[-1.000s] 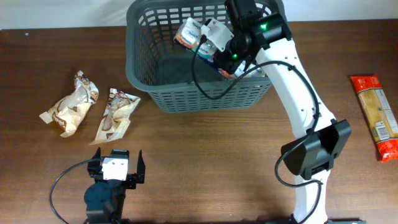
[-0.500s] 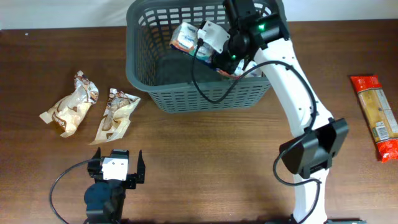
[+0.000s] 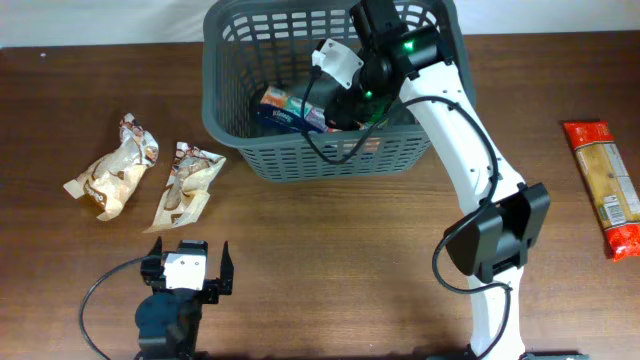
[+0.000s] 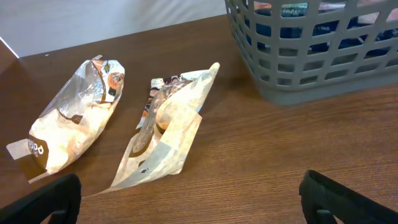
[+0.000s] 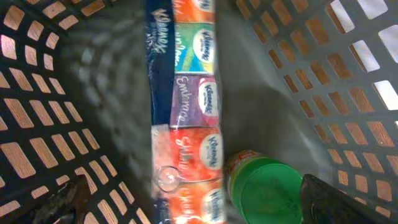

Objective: Pack container
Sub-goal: 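Lower the tissue pack into the basket and release it, then return the right gripper and grasp the red-and-yellow spaghetti package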

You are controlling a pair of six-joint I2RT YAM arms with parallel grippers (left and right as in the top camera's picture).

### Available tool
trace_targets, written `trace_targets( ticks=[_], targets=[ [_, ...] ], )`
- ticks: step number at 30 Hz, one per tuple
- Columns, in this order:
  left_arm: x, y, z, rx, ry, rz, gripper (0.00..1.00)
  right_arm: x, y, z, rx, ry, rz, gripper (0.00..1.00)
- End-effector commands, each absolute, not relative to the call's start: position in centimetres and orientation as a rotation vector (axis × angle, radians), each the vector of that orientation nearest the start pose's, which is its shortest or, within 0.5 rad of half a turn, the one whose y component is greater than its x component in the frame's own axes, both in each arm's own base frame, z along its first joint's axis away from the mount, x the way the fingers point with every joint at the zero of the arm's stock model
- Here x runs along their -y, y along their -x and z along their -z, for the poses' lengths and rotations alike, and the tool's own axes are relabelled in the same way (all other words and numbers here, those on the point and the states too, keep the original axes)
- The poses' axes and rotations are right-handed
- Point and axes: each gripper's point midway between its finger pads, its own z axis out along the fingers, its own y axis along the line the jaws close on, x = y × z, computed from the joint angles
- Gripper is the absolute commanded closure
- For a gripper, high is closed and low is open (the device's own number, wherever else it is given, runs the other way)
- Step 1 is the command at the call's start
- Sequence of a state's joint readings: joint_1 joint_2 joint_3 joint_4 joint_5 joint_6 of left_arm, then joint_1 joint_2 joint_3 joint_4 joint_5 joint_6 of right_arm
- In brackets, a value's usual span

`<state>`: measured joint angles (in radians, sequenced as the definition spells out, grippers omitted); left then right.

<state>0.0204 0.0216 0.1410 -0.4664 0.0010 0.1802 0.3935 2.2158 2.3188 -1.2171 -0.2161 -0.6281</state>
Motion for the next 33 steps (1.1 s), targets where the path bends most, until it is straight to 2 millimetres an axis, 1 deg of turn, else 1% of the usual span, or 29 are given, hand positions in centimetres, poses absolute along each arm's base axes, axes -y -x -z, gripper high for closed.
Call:
trace_targets(
  ticks=[1, 3, 5, 7, 9, 10, 11, 13, 15, 16, 17, 18, 19, 20, 22, 24, 25, 27, 29, 33],
  targets=[
    [-0.4, -22.4, -12.3, -1.911, -0.17, -0.139, 0.01, -24.1, -46.9, -19.8, -2.275, 1.328, -0.245, 0.01],
    [-0.4, -22.4, -12.3, -1.911, -0.171, -0.139, 0.01, -24.2, -47.1, -20.1, -2.288, 1.287, -0.255, 0.01],
    [-0.4, -22.4, -12.3, -1.911, -0.171, -0.139, 0.01, -24.2, -47.4, -21.0, -2.291, 1.238, -0.256, 0.01],
    [-0.4, -22.4, -12.3, -1.911, -0.17, -0.139, 0.01, -24.2, -47.8, -22.6, -2.282, 1.18, -0.255, 0.01],
    [-0.4, -22.4, -12.3, -1.911, -0.171, -0.14, 0.01, -23.6, -48.7, -25.0, -2.276, 1.062, -0.204, 0.01],
    [-0.4, -22.4, -12.3, -1.911, -0.171, -0.139, 0.01, -22.6, -49.4, -26.9, -2.271, 0.973, -0.136, 0.01],
    [-0.4, -22.4, -12.3, -1.911, -0.17, -0.139, 0.01, -21.7, -49.7, -28.4, -2.264, 0.909, -0.08, 0.01],
    [-0.4, -22.4, -12.3, -1.911, -0.171, -0.139, 0.01, -19.5, -50.0, -31.5, -2.245, 0.774, 0.044, 0.01],
    [-0.4, -22.4, -12.3, -1.911, -0.171, -0.139, 0.01, -16.3, -49.8, -35.4, -2.21, 0.597, 0.158, 0.01],
    [-0.4, -22.4, -12.3, -1.911, -0.171, -0.139, 0.01, -14.9, -49.6, -36.8, -2.196, 0.514, 0.19, 0.01],
    [-0.4, -22.4, -12.3, -1.911, -0.171, -0.139, 0.01, -13.6, -49.5, -37.8, -2.188, 0.446, 0.211, 0.01],
    [-0.4, -22.4, -12.3, -1.911, -0.171, -0.14, 0.01, -11.6, -49.2, -39.0, -2.18, 0.354, 0.242, 0.01],
    [-0.4, -22.4, -12.3, -1.911, -0.171, -0.139, 0.01, -10.0, -48.9, -39.7, -2.179, 0.281, 0.265, 0.01],
    [-0.4, -22.4, -12.3, -1.911, -0.17, -0.139, 0.01, -8.4, -48.6, -40.1, -2.183, 0.216, 0.282, 0.01],
    [-0.4, -22.4, -12.3, -1.911, -0.171, -0.139, 0.01, -4.7, -48.0, -40.3, -2.211, 0.073, 0.31, 0.01],
    [-0.4, -22.4, -12.3, -1.911, -0.17, -0.139, 0.01, -0.8, -47.4, -39.5, -2.256, -0.074, 0.33, 0.01],
    [-0.4, -22.4, -12.3, -1.911, -0.171, -0.14, 0.01, 2.9, -46.5, -38.6, -2.298, -0.214, 0.354, 0.01],
    [-0.4, -22.4, -12.3, -1.911, -0.17, -0.139, 0.01, 6.6, -45.5, -37.5, -2.332, -0.37, 0.376, 0.01],
    [-0.4, -22.4, -12.3, -1.911, -0.17, -0.139, 0.01, 9.9, -44.4, -36.8, -2.352, -0.493, 0.396, 0.01],
    [-0.4, -22.4, -12.3, -1.911, -0.171, -0.14, 0.01, 15.6, -42.5, -36.0, -2.365, -0.644, 0.44, 0.01]
  ],
)
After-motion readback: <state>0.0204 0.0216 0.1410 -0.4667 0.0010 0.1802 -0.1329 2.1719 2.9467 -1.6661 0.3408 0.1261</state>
